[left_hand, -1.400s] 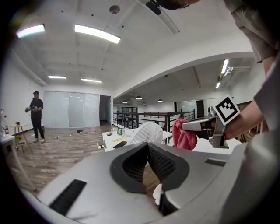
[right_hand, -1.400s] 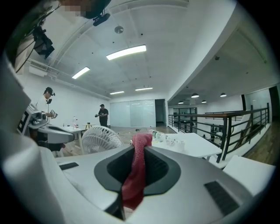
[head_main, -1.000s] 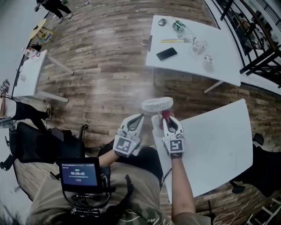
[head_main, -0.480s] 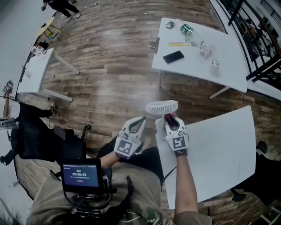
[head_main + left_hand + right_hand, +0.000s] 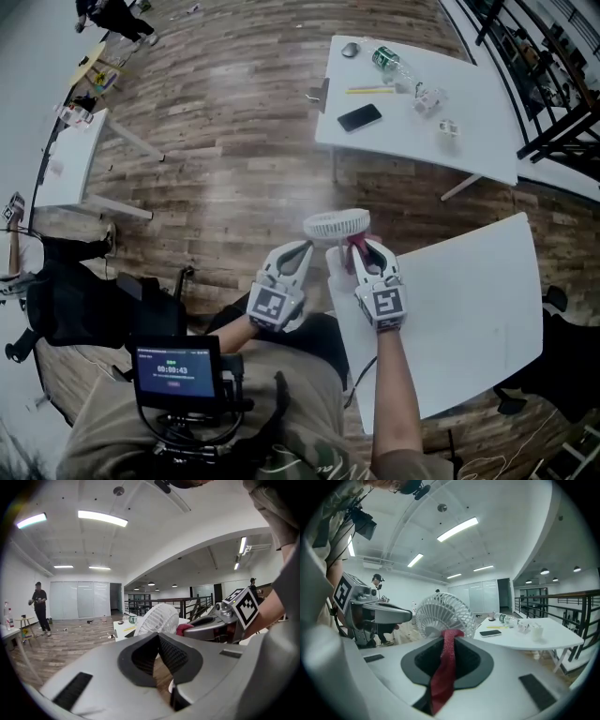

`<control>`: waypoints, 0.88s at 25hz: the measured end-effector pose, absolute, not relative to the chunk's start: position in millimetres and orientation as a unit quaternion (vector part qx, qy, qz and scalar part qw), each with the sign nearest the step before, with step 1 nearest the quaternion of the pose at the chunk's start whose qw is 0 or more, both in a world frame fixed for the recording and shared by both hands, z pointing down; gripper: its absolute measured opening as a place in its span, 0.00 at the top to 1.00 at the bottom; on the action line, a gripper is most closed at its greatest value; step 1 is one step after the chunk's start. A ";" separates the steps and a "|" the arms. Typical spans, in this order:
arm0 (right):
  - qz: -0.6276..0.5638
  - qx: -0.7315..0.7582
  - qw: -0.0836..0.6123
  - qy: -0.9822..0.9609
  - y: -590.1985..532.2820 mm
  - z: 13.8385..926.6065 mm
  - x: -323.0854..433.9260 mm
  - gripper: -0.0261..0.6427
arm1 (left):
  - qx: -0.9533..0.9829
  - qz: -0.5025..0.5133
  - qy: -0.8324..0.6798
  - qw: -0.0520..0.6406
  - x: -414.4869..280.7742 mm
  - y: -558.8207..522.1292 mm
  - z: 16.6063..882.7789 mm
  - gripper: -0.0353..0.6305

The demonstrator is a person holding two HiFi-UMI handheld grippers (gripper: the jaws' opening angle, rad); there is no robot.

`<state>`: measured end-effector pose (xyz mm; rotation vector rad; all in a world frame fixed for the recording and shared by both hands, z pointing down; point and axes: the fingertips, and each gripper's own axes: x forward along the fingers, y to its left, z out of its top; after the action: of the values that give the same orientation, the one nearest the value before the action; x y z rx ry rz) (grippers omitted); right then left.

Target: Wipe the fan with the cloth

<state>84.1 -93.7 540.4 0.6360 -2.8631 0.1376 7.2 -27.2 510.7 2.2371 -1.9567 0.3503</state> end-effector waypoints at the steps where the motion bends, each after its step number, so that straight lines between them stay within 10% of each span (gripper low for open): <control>1: 0.044 0.213 0.108 -0.970 -92.0 535.7 85.5 0.87 | 0.747 0.117 -0.650 0.075 9.9 -28.4 508.2 0.91; 22: 0.031 0.243 0.132 -0.960 -86.1 522.9 112.0 0.87 | 0.749 0.099 -0.650 0.083 16.3 -35.9 492.4 0.91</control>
<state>112.0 -86.1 522.9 0.7062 -2.7865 0.0897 16.3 -35.9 492.4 2.2345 -1.9416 0.2943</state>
